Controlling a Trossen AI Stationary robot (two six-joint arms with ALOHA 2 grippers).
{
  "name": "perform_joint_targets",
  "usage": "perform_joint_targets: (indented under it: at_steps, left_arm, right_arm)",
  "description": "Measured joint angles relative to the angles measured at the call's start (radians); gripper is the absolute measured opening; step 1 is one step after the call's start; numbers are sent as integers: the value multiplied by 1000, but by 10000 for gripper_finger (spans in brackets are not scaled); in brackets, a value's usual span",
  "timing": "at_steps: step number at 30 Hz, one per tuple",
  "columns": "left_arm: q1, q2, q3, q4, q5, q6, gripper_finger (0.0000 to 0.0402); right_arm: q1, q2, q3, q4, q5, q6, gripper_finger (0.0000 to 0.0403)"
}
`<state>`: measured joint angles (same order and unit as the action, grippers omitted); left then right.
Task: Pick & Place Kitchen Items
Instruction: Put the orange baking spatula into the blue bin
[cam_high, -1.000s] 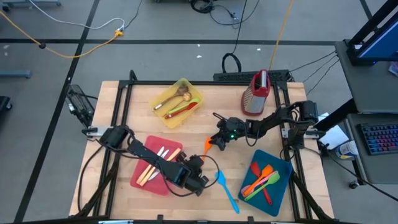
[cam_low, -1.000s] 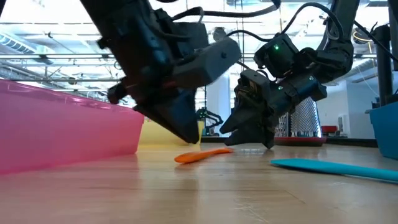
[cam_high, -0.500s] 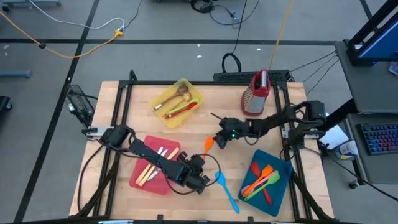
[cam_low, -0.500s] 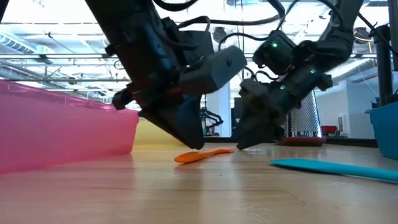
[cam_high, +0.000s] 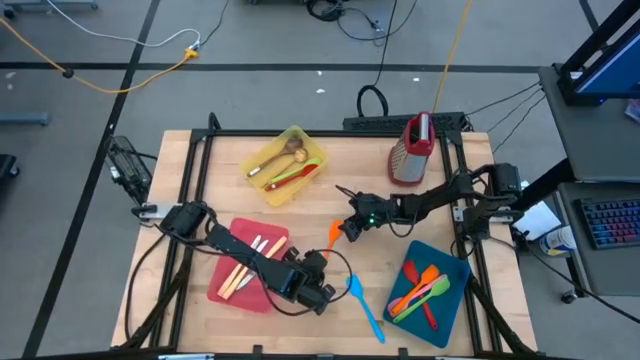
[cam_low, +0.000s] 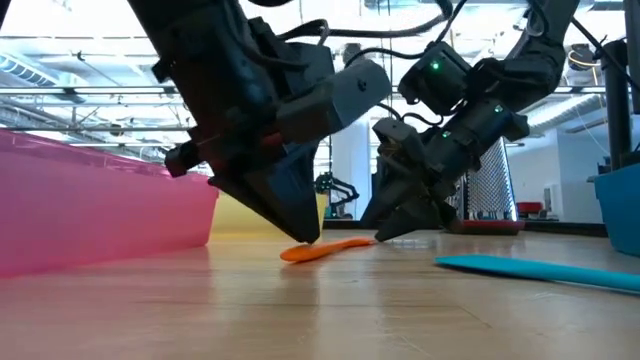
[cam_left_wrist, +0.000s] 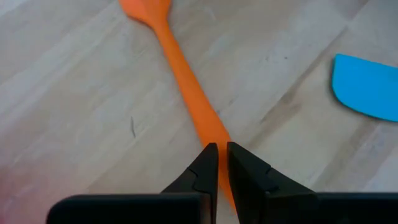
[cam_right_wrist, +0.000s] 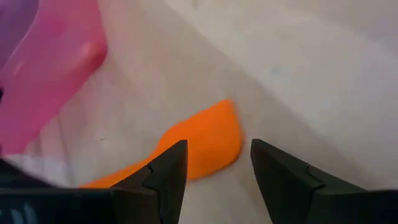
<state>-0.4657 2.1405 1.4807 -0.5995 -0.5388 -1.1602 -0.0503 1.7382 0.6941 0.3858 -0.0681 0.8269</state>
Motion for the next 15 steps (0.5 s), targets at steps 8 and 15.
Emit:
perform_joint_targets:
  at_steps: [8, 15]
  left_arm:
    - [21, 6, 0, 21, 38, 54, 37]
    - [43, 10, 1, 35, 47, 134, 37]
  right_arm:
    - [56, 0, 0, 4, 44, 53, 173]
    - [60, 0, 0, 3, 72, 63, 173]
